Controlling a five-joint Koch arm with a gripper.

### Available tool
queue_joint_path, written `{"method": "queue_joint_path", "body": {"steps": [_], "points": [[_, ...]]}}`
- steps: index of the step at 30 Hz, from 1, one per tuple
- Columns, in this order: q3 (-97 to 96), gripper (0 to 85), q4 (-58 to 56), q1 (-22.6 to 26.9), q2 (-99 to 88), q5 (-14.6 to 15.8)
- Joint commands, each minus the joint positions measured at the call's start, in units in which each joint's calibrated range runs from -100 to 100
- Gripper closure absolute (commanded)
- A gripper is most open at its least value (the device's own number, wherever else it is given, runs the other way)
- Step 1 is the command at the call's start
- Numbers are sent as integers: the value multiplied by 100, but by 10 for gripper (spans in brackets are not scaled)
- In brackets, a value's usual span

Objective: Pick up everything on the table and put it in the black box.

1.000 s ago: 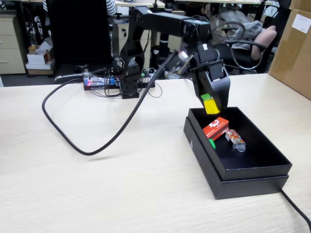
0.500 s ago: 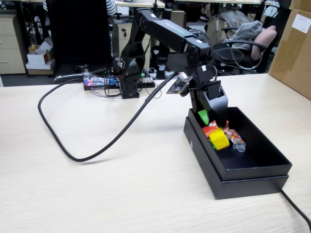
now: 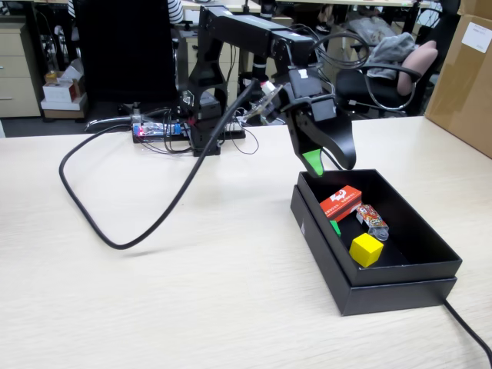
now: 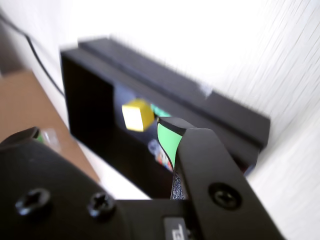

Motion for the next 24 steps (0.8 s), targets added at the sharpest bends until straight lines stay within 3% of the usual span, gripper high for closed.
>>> {"method": "queue_joint_path", "body": {"steps": [1, 9, 24], "points": [[116, 391, 212, -327, -500, -176], [-1462, 367, 869, -1089, -1017, -630], [-5224, 355, 981, -1153, -4080, -845]]}}
